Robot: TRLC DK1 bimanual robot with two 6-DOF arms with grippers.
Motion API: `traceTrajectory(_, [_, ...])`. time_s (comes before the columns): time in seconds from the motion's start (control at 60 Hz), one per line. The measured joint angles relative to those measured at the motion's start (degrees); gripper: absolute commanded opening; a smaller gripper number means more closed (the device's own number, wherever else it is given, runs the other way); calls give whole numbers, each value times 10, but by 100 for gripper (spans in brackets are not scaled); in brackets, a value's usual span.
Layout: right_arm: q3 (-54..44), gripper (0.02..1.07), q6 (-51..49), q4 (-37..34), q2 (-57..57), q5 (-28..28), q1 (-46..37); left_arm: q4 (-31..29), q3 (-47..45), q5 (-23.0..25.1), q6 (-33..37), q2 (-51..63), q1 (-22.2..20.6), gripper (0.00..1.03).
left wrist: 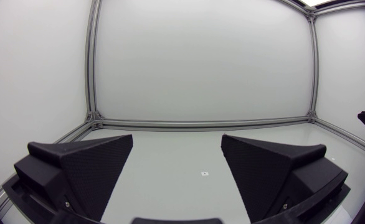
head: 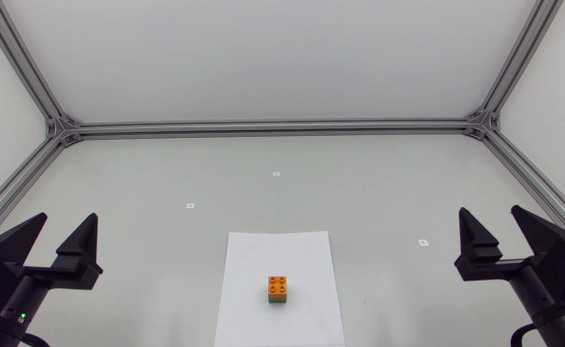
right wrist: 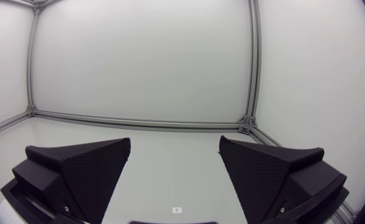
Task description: Pick up the orange 2x2 brick with the right arm and stack it on top of the green 2x2 brick in the center
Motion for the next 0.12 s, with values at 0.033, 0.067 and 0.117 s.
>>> traceTrajectory(0.033, [0, 103, 0, 0, 0, 0, 0, 0, 0, 0, 0, 0, 0, 99])
traceTrajectory(0.067, [0, 103, 2, 0, 0, 0, 0, 0, 0, 0, 0, 0, 0, 99])
traceTrajectory(0.117, [0, 103, 2, 0, 0, 0, 0, 0, 0, 0, 0, 0, 0, 99])
